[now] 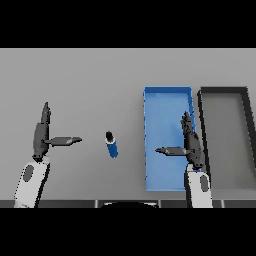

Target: Pick up the blue pipe and place it into the blue bin.

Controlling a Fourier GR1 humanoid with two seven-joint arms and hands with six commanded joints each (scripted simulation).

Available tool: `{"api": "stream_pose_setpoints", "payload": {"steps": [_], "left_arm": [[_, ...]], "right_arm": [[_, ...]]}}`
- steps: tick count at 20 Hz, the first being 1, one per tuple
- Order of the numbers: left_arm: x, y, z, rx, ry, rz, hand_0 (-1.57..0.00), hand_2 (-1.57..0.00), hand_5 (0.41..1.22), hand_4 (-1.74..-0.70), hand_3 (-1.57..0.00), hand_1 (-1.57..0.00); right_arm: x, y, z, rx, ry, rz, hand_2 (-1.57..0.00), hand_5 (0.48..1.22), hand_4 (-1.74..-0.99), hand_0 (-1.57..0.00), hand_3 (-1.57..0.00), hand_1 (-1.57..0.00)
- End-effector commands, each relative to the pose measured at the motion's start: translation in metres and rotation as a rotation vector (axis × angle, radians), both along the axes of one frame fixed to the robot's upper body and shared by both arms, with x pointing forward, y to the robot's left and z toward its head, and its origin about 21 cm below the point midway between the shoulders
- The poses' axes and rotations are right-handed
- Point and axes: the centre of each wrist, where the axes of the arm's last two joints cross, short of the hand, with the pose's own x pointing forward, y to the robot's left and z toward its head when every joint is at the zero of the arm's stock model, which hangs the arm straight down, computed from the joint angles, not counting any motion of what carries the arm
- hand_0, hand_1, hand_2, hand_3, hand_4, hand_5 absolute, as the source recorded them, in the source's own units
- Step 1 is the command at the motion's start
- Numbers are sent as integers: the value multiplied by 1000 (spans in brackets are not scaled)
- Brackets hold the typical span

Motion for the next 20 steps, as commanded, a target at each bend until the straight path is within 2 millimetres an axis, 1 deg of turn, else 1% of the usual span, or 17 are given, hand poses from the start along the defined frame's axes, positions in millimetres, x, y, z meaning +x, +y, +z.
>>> {"api": "stream_pose_setpoints", "payload": {"steps": [1, 6, 7, 8, 9, 11, 13, 14, 16, 20], "left_arm": [[0, 1, 0, 0, -4, 1, 1, 1, 591, -1074, 1, 1], [3, 8, 1, 1, -3, 2, 1, 1, 591, -1074, 1, 1], [-1, 20, 6, 75, -4, -168, 1, 1, 591, -1074, 1, 1], [-1, 30, 14, 116, 11, -262, 1, 1, 590, -1073, 1, 1], [1, 36, 18, 132, 24, -325, 1, 1, 589, -1074, 1, 1], [-3, 42, 19, 146, 36, -384, 1, 1, 588, -1077, 1, 1], [-4, 41, 18, 153, 46, -407, 1, 1, 596, -1080, 1, 1], [-4, 40, 20, 157, 48, -418, 1, 1, 600, -1080, 1, 1], [-8, 44, 21, 141, 40, -460, 1, 1, 605, -1086, 1, 1], [-19, 28, 22, 121, 62, -639, 1, 1, 554, -1102, 1, 1]], "right_arm": [[0, 1, 0, 1, 0, 0, 1, 617, -1225, 1, 1, 1], [0, 12, -2, 8, 0, 8, 1, 617, -1225, 1, 1, 1], [-6, 5, 2, -84, -61, 64, 1, 617, -1225, 1, 1, 1], [-10, 3, 5, -151, -78, 95, 1, 618, -1224, 1, 1, 1], [-15, 2, 9, -183, -93, 117, 1, 618, -1225, 1, 1, 1], [-20, 5, 12, -230, -96, 143, 1, 620, -1223, 1, 1, 1], [-24, 5, 11, -264, -82, 146, 1, 614, -1203, 1, 1, 1], [-25, 1, 12, -272, -80, 130, 1, 609, -1196, 1, 1, 1], [-24, 4, 13, -278, -58, 119, 1, 597, -1185, 1, 1, 1], [-25, 4, 12, -280, -97, 150, 1, 607, -1198, 1, 1, 1]]}}
